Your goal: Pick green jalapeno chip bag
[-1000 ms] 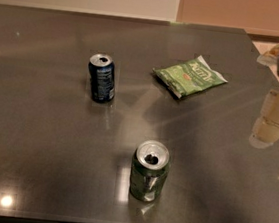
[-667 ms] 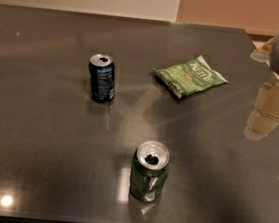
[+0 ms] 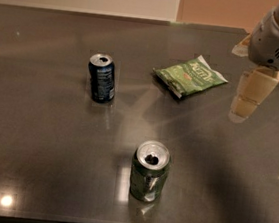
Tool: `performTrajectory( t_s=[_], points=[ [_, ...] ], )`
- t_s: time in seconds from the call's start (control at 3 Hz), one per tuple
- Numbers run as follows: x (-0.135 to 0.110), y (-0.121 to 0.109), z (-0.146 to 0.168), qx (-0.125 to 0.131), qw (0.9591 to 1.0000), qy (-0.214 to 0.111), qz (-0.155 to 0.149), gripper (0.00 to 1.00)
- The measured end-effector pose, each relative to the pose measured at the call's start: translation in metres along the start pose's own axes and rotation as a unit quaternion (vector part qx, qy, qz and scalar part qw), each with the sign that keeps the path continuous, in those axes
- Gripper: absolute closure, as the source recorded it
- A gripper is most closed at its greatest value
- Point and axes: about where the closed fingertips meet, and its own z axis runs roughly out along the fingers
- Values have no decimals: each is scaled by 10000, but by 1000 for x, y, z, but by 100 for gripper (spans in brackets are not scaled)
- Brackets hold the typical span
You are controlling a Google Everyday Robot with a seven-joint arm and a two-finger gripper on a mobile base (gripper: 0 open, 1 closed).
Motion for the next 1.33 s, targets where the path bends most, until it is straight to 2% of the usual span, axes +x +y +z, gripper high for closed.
performTrajectory(
  t_s=[0.67, 1.33],
  points=[
    [-6, -45, 39, -264, 9993, -243, -99, 0],
    [-8, -85, 76, -499, 9976, -473, -26, 0]
  ],
)
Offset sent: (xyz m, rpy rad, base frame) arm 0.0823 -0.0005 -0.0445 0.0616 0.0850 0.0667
